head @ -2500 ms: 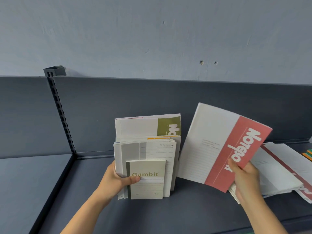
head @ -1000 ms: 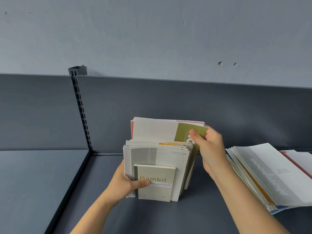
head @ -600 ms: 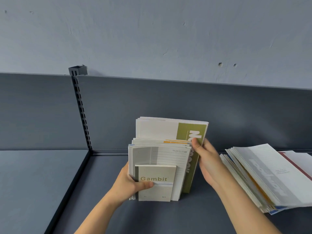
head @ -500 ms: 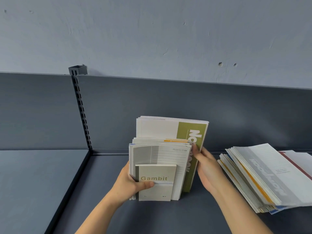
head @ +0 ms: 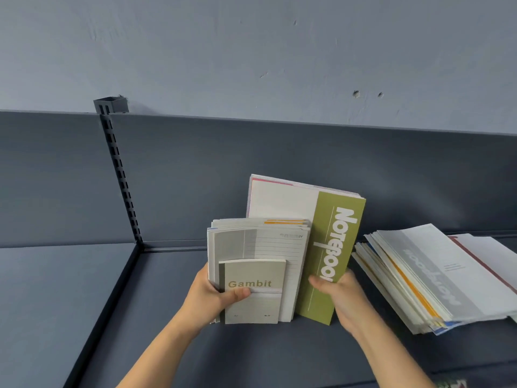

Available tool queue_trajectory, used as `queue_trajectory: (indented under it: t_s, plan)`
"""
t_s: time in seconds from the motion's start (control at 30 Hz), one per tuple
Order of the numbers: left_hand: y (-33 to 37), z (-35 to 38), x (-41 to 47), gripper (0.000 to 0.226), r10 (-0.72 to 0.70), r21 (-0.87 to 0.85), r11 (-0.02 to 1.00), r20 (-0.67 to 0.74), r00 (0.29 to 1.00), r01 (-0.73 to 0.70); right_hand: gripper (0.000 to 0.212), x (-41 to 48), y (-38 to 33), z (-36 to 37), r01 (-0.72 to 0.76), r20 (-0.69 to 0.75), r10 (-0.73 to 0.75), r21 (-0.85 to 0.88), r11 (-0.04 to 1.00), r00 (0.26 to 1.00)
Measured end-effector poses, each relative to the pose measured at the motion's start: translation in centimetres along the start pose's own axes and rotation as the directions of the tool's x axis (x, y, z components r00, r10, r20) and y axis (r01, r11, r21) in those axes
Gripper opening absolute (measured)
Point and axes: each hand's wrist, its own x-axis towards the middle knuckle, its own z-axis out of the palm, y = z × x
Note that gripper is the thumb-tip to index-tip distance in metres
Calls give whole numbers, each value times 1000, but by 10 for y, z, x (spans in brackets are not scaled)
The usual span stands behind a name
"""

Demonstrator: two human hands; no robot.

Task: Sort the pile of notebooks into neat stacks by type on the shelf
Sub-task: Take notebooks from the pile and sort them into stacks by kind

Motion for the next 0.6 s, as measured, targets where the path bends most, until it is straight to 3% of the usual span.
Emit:
queue_trajectory:
  t_s: [0.17, 0.47, 0.6]
  plan:
    - [-2, 1, 0, 60, -9, -26, 1000, 23, 1000, 9, 26, -15, 6, 7, 27, -34, -27, -9, 1000, 999]
    - [22, 16, -10, 31, 69, 8, 998, -64, 996, -69, 18, -46, -13, 8, 132, -327, -137, -39, 991, 935]
    - [52, 34, -14, 42, 60, -108, 992, 5, 998, -59, 30, -63, -46, -17, 237, -350, -238, -47, 970, 906]
